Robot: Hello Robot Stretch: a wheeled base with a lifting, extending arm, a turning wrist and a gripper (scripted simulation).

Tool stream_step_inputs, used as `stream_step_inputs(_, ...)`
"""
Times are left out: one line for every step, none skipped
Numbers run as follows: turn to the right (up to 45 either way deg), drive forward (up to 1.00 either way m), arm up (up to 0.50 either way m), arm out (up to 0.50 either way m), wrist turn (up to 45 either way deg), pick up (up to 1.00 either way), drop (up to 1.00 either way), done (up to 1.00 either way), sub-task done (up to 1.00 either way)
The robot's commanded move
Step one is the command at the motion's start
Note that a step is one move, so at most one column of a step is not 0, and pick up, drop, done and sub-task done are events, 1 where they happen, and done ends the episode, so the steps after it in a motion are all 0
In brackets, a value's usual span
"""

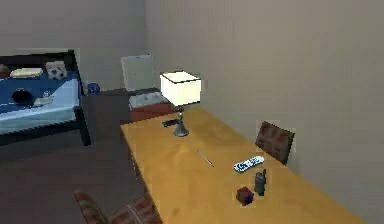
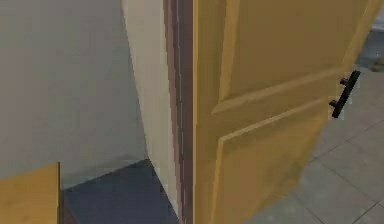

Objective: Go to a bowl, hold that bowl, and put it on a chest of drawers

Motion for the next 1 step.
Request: stream_step_inputs(-27.0,0.00,0.00,0.00,0.0,0.00,0.00,0.00,0.00)
